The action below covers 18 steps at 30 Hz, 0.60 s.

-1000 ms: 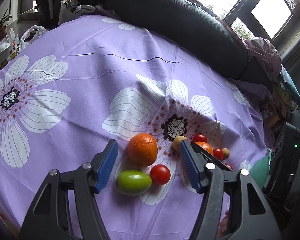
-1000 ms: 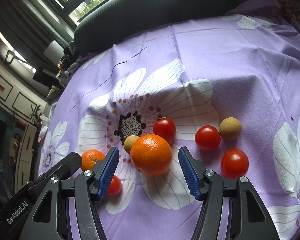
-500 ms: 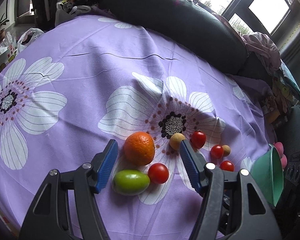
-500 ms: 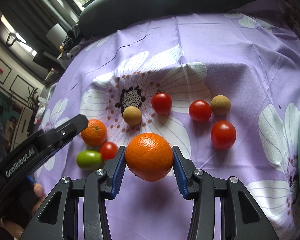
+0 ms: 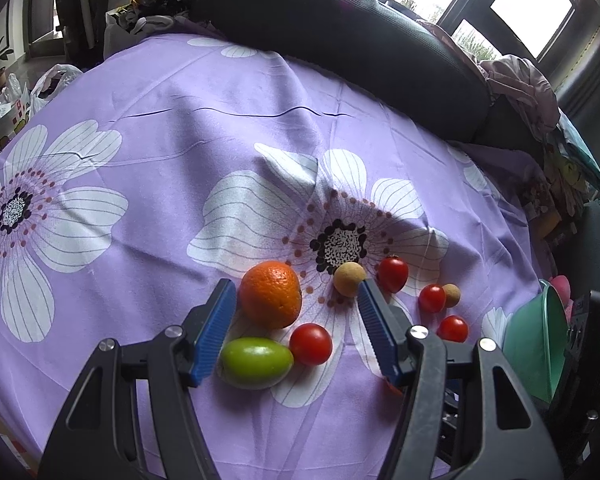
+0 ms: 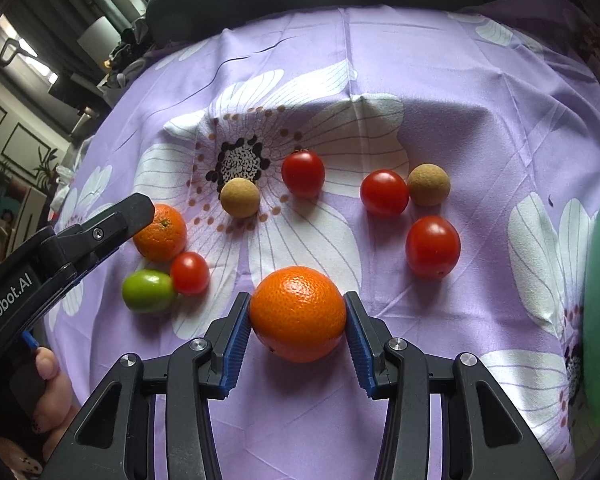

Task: Organize fruits
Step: 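Carry the orange in the right gripper over the green bowl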

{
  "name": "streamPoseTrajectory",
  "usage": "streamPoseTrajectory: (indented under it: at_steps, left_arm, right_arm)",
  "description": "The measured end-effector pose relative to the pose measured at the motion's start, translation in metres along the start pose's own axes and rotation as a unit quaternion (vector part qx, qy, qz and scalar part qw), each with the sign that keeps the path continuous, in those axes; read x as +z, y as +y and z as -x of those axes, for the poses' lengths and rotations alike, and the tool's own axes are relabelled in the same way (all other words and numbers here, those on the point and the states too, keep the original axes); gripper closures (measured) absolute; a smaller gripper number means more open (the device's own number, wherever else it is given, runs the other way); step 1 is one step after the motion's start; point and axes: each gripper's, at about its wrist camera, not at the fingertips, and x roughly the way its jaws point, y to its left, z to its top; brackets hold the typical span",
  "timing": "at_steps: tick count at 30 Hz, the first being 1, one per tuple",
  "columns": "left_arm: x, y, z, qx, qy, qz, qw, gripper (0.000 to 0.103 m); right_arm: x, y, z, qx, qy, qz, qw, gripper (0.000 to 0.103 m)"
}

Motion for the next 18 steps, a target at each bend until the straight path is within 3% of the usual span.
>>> streamPoseTrajectory:
  at_steps: [5, 13, 18]
  left_arm:
    - [-0.003, -0.005, 0.002, 0.011, -0.007, -0.014, 0.9998, 0.044]
    - [-0.009, -0.018, 0.011, -0.006, -0.013, -0.031, 0.9994, 0.046]
    - [-0.011, -0.026, 0.012, -0.019, -0.010, -0.039, 0.9990, 0.046]
  right_arm:
    - [0.001, -0.004, 0.016, 0.022, -0.025, -0.009, 0.999, 0.056]
    - [0.001, -0.012, 0.034, 0.056, -0.059, -0.026, 0.996, 0.056]
    - [0.003, -0.027, 0.054, 0.065, -0.110, -0.060, 0.990, 0.056]
